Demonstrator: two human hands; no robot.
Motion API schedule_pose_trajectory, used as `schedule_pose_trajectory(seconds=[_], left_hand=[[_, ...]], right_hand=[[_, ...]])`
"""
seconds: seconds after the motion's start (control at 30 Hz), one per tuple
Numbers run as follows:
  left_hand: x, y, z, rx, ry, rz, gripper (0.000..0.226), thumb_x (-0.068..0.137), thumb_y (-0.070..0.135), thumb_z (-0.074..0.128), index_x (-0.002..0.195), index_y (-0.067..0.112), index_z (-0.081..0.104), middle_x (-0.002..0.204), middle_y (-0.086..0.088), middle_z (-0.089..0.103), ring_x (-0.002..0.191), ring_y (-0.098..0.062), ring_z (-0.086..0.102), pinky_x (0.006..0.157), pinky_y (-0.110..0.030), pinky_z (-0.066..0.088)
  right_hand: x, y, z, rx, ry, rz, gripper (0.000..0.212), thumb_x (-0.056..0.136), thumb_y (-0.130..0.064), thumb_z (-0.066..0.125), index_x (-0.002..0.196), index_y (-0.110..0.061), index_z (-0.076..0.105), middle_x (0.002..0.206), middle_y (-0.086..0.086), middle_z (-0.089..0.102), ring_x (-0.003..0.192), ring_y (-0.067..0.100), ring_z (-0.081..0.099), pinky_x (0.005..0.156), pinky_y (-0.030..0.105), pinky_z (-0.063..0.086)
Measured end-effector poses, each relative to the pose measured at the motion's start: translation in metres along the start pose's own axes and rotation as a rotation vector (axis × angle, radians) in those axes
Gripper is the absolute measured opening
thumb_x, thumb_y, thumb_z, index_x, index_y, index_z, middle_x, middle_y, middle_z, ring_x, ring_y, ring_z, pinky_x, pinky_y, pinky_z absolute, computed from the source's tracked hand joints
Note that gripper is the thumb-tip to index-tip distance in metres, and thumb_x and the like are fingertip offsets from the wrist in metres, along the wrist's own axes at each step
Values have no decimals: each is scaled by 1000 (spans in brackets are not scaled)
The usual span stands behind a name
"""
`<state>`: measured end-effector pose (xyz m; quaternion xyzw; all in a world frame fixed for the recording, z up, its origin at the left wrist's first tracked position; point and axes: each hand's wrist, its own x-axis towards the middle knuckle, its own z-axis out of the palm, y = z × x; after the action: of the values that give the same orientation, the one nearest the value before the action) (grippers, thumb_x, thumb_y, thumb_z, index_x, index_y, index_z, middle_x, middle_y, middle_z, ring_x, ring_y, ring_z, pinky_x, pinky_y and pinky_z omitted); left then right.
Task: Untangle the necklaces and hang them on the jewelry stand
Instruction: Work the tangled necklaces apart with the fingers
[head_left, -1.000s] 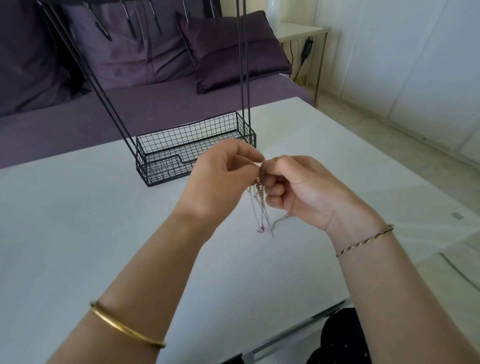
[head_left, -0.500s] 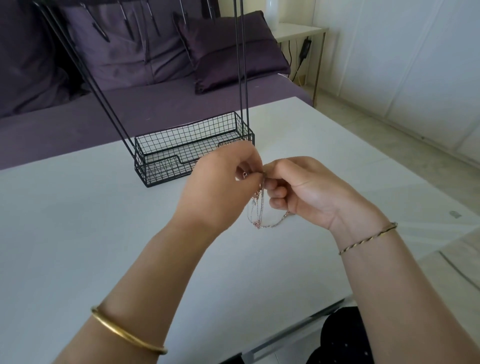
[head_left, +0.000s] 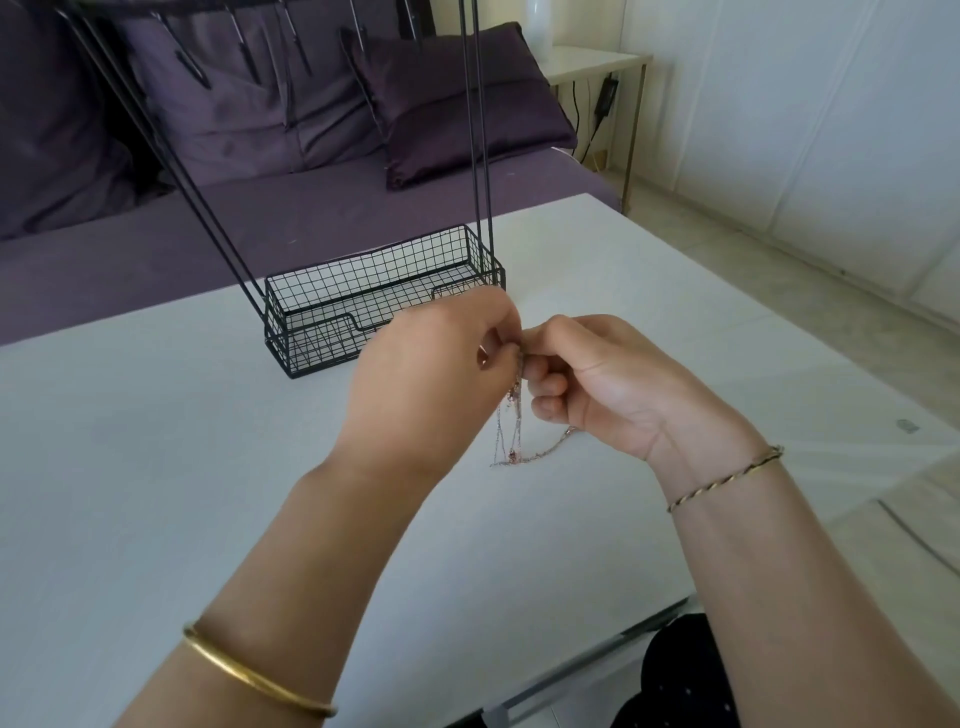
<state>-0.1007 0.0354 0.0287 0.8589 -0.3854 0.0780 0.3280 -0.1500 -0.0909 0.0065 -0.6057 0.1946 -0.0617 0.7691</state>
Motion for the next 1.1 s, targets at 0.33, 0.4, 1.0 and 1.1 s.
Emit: schedule_pose_trajectory(seconds=[0.33, 0.4, 1.0, 1.1], left_hand=[[1, 0, 4, 161, 52, 134, 5, 77, 12, 58, 75, 16, 56, 72, 2, 61, 70, -24, 58, 53, -26, 39], [1, -1, 6, 8, 42, 64, 4, 76, 14, 57, 75, 18, 55, 74, 5, 61, 76, -19, 60, 63, -37, 49], [10, -3, 1, -988, 9, -568, 24, 90, 7, 54, 70, 20, 52, 70, 7, 61, 69, -8, 56, 73, -27, 42], [8, -6, 2, -893, -46, -522, 19, 90, 9, 56, 73, 18, 58, 75, 5, 65, 74, -9, 60, 74, -27, 48]], right_hand=[[-2, 0, 0, -92, -15, -15, 29, 88, -2, 49, 61, -9, 52, 46, -5, 42, 46, 9, 33, 47, 21, 35], [-2, 0, 1, -101, -18, -39, 22, 88, -2, 47, 67, -6, 54, 46, -6, 41, 46, 9, 33, 47, 21, 35], [1, -2, -3, 61, 31, -50, 27, 86, -2, 44, 62, -12, 48, 57, 2, 40, 47, 10, 31, 44, 21, 32], [0, -3, -5, 131, 19, -42, 30, 87, -2, 43, 59, -12, 47, 57, 2, 40, 47, 11, 31, 45, 22, 30]])
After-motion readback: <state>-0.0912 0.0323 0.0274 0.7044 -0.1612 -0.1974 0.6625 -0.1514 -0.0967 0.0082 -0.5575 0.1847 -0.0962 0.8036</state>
